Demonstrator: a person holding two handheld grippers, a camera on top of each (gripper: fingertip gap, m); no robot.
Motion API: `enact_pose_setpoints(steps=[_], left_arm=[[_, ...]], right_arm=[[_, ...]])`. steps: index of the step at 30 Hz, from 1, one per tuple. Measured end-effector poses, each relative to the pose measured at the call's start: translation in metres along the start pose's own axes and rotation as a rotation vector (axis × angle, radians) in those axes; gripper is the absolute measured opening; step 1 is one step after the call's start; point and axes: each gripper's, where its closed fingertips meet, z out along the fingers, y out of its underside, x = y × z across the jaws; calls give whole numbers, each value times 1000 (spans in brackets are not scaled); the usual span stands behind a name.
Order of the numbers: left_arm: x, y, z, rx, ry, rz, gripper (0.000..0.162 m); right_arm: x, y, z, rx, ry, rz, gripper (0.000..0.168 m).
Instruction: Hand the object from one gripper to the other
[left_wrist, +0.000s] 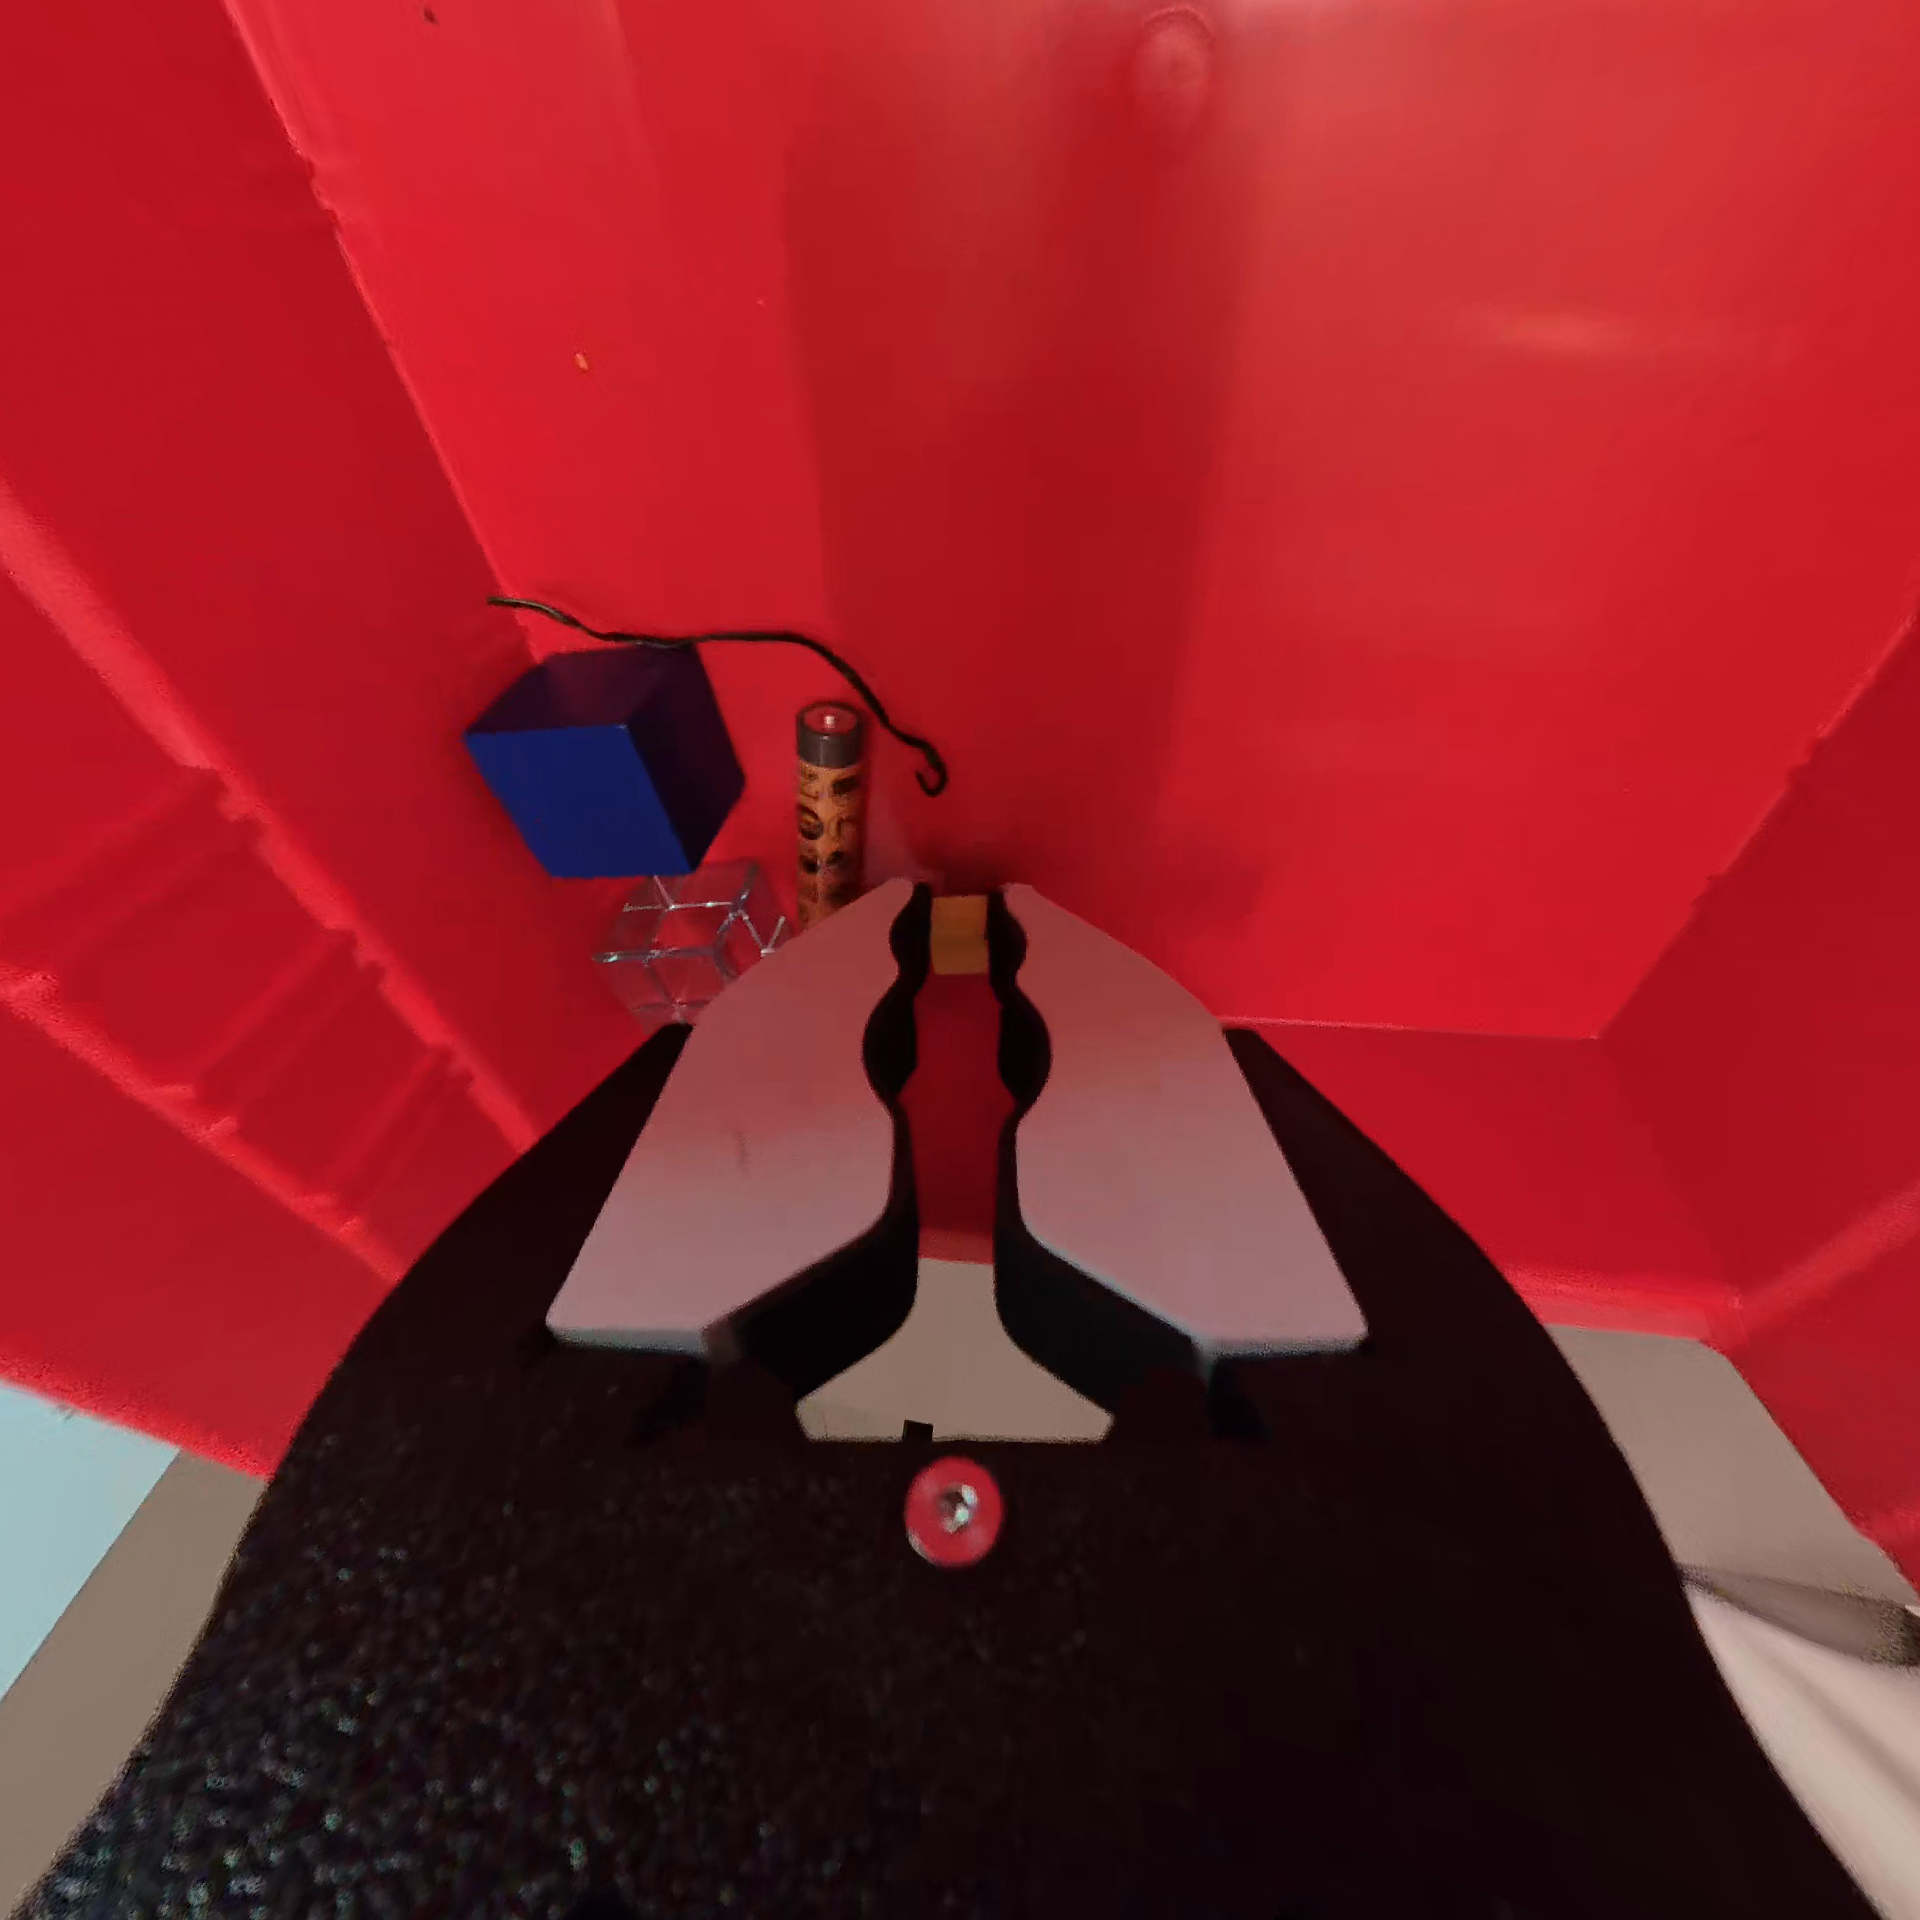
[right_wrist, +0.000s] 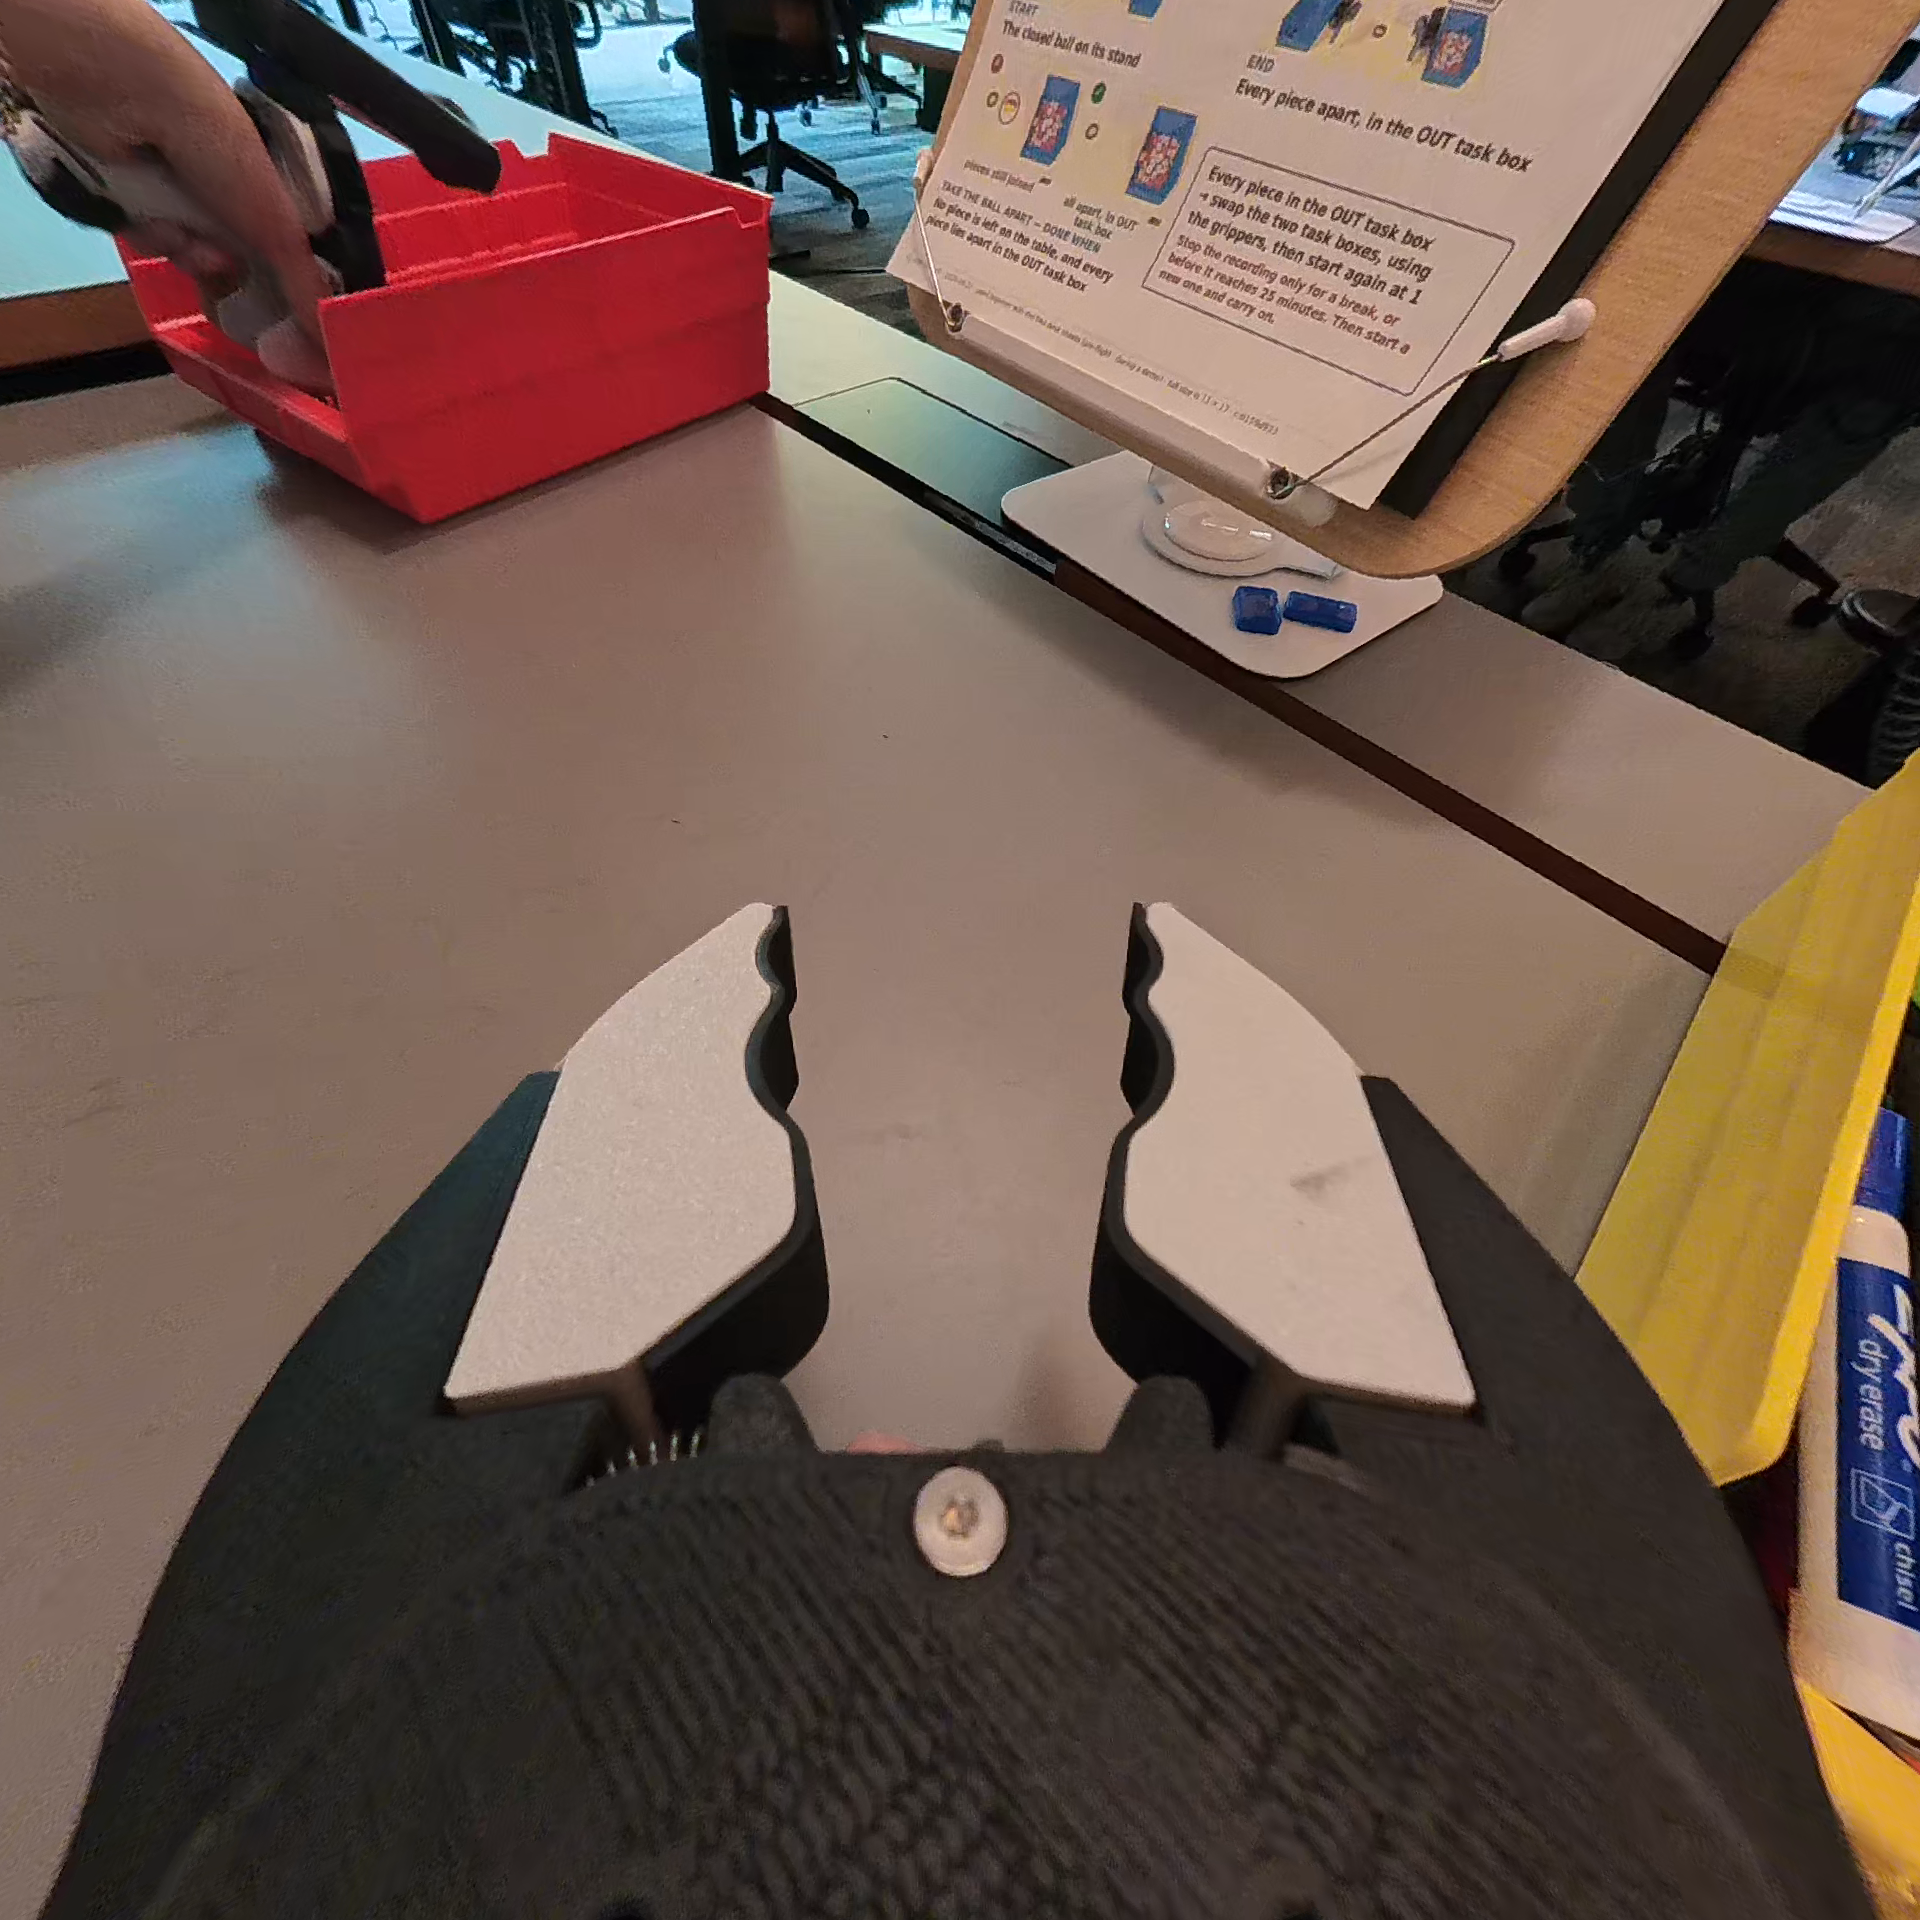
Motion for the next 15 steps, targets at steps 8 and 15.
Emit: enact_pose_setpoints(steps=[8, 15], left_arm=[[23, -17, -67, 253, 204, 98, 10], [142, 18, -190, 691, 774, 350, 10]], right_arm=[[-9, -11, 0, 57, -28, -51, 64], [-40, -34, 11, 154, -67, -141, 66]])
